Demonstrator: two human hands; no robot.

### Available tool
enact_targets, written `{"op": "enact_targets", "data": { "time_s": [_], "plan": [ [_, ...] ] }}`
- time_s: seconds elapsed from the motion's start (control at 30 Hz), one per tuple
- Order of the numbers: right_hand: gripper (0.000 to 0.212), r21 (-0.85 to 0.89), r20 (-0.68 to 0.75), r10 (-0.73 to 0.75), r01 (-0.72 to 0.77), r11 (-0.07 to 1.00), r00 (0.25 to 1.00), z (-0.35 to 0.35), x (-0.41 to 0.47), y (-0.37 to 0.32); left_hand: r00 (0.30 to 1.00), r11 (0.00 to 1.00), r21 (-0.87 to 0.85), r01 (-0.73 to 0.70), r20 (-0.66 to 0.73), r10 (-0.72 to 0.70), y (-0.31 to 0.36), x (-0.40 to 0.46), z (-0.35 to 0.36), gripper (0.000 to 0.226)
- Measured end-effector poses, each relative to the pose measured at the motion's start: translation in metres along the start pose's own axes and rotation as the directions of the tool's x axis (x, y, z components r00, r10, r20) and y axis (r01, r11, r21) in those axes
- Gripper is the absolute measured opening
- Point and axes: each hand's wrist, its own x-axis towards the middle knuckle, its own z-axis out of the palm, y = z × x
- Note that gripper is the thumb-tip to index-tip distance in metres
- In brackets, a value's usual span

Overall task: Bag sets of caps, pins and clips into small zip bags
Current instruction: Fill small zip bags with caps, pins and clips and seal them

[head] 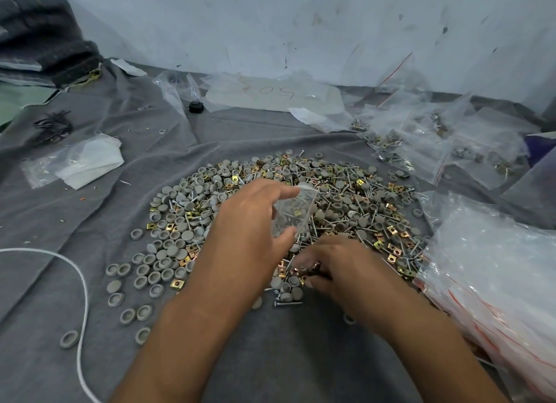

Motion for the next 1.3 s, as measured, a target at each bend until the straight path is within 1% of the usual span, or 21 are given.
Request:
{"op": "enact_targets", "data": {
  "time_s": [0.13,0.27,0.33,0.43,0.6,0.7,0.83,1.07,1.23,1.3],
  "plan": [
    [0.036,-0.017,0.033,-0.007,0.008,1.000,0.999,0.005,0.003,0.000,1.000,1.000,-0.010,-0.002,-0.004,0.002,0.000,-0.001,-0.002,0.054],
    [0.031,-0.021,0.021,-0.003,0.003,1.000,1.000,0.006,0.004,0.002,1.000,1.000,0.002,0.002,-0.009,-0.002,0.001,-0.001,-0.002,0.053],
    [0.028,0.008,0.018,0.001,-0.001,1.000,1.000,0.006,0.004,0.003,1.000,1.000,0.004,0.002,-0.011,-0.002,0.001,-0.001,-0.003,0.052],
    [0.019,0.035,0.030,0.006,-0.007,0.999,1.000,0.005,0.004,0.003,1.000,1.000,0.013,-0.002,-0.006,0.002,0.002,-0.002,-0.003,0.052],
    [0.013,0.061,0.055,-0.009,0.006,0.998,0.998,0.004,0.003,0.002,1.000,1.000,0.020,-0.001,-0.003,0.001,0.003,-0.002,-0.004,0.051],
    [0.006,0.080,0.029,-0.016,0.013,0.997,0.999,0.003,0.004,0.003,1.000,1.000,0.003,-0.002,-0.004,0.002,0.003,-0.001,-0.004,0.052],
    [0.011,0.089,-0.057,-0.007,0.012,0.996,0.998,0.001,0.003,0.009,1.000,1.000,0.001,-0.004,-0.004,0.004,0.002,-0.001,-0.004,0.052],
    [0.010,0.059,0.010,-0.011,0.010,0.998,1.000,-0.003,0.002,0.013,1.000,1.000,0.016,0.002,0.002,-0.002,0.002,0.000,-0.003,0.052],
    [0.024,0.041,0.041,-0.036,0.035,0.999,0.999,0.005,0.002,0.008,1.000,1.000,-0.002,0.004,0.003,-0.004,0.003,-0.001,-0.003,0.053],
    [0.022,0.050,0.045,-0.030,0.028,0.998,0.999,0.007,0.004,0.007,1.000,1.000,-0.004,0.004,0.003,-0.004,0.003,-0.001,-0.003,0.053]
  ]
}}
